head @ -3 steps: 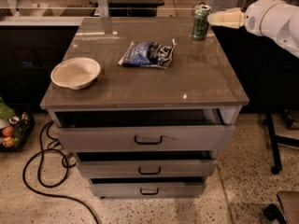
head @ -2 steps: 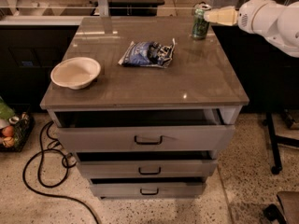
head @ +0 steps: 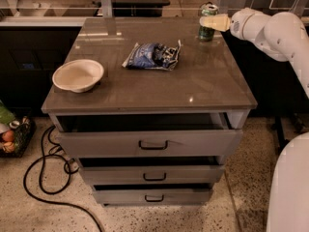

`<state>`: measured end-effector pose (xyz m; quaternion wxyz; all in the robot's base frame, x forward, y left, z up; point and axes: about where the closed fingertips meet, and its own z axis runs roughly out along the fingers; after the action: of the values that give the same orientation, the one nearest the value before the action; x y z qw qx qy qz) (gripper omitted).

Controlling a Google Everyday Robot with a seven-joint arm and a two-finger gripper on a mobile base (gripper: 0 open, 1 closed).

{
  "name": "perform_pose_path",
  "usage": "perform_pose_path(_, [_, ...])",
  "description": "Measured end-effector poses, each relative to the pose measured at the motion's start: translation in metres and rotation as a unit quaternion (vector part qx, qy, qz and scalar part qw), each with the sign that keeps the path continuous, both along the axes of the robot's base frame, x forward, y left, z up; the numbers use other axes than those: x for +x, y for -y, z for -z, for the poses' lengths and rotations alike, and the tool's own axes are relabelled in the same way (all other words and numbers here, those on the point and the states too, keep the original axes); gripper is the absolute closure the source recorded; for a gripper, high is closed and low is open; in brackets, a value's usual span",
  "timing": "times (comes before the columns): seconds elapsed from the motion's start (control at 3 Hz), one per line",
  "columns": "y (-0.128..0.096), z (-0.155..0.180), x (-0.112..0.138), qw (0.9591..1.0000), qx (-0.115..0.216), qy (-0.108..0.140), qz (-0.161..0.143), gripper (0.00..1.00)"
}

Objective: Place green can into paper bowl

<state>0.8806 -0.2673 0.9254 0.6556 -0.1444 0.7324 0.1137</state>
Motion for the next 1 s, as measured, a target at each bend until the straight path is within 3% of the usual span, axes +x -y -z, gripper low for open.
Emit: perform_pose_path(1.0, [-0.026, 0.023, 0.033, 0.9988, 0.001, 0.027, -0.041, 0.00])
